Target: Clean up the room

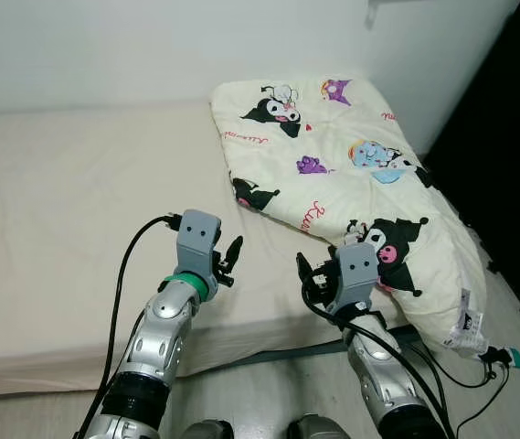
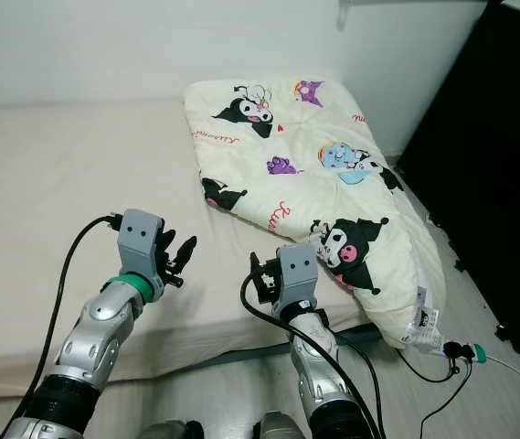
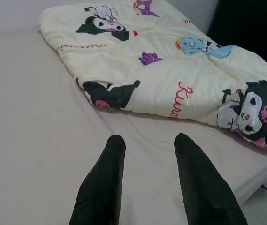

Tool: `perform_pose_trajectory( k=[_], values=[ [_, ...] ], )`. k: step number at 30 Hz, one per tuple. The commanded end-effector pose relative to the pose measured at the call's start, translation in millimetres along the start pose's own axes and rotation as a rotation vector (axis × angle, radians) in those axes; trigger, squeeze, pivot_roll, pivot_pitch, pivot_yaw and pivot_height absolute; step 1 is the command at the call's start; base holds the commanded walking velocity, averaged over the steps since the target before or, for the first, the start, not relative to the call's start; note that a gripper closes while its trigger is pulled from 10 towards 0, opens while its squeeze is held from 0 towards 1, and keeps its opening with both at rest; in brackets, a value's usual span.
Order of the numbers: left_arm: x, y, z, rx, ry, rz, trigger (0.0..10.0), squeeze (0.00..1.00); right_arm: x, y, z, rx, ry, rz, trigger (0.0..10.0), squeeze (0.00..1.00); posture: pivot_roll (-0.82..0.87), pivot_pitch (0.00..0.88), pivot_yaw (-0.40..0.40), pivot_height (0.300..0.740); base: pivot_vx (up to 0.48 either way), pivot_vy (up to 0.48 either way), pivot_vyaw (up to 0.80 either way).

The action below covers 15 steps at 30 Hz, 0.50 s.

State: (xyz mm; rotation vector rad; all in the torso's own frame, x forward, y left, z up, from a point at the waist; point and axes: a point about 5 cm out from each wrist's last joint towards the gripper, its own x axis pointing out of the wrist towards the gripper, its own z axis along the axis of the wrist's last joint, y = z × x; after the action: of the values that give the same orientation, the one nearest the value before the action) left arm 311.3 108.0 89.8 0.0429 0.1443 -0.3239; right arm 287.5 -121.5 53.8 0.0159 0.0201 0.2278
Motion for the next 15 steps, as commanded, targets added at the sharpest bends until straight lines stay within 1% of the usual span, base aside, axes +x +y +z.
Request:
perform_pose_trajectory(
  k=[1,12,15],
  values=[
    [-1.9,-0.7,-6.2,0.000,0.028,-0.003,10.0,0.00,-4.0,-0.2,-5.5,0.004,0.019,-0.006,10.0,0.00,-0.05,0.038,0.048,0.740,0.000,0.000,0.00],
    [-2.0,-0.9,-7.3,0.006,0.032,-0.007,10.0,0.00,-4.1,-1.5,-4.9,-0.005,0.013,-0.024,10.0,0.00,-0.05,0.038,0.049,0.695,0.000,0.000,0.00],
    [-1.9,-1.0,-7.2,0.005,0.031,-0.008,10.0,0.00,-4.0,-1.5,-4.9,-0.003,0.013,-0.025,10.0,0.00,-0.05,0.037,0.050,0.690,0.000,0.000,0.00]
  ],
)
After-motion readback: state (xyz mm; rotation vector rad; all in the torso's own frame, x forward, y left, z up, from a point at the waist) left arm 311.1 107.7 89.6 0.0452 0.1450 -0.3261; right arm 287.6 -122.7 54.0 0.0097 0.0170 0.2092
